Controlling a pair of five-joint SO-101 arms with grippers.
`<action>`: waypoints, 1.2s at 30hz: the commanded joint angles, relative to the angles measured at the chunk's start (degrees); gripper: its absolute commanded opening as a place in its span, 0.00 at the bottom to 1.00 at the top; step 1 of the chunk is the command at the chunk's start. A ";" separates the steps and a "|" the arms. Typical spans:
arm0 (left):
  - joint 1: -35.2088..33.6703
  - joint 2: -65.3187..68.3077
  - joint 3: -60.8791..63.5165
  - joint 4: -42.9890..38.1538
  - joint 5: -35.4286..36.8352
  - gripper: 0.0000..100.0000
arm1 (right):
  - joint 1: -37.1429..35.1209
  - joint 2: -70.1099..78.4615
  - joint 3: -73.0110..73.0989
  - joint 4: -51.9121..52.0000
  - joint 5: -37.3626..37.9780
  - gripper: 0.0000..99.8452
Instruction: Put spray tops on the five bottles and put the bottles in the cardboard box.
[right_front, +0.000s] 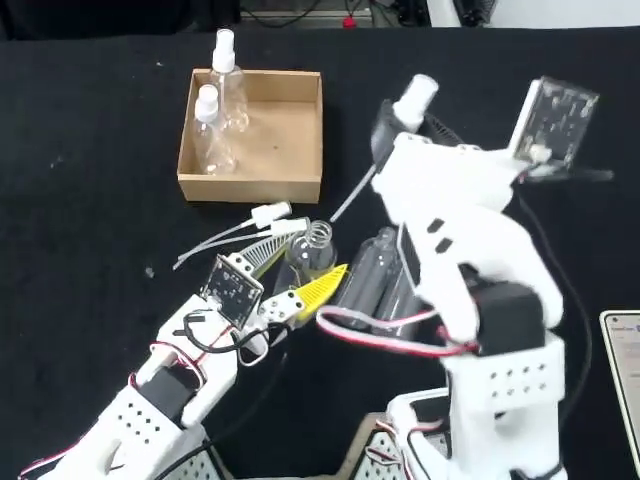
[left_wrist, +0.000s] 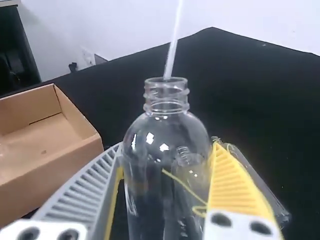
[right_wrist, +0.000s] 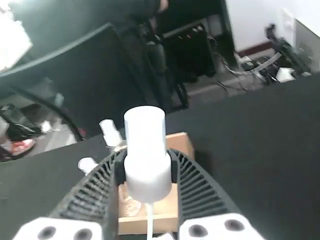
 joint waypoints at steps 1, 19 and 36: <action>0.66 -0.97 -1.01 -1.23 0.35 0.22 | -3.25 -6.64 3.82 -4.84 -0.62 0.01; 2.95 -0.97 -0.75 -0.97 0.00 0.22 | -2.02 -14.90 11.21 -9.23 -0.09 0.01; 2.95 -0.97 -0.75 -0.97 0.00 0.22 | -2.37 -15.08 14.46 -8.18 -0.44 0.01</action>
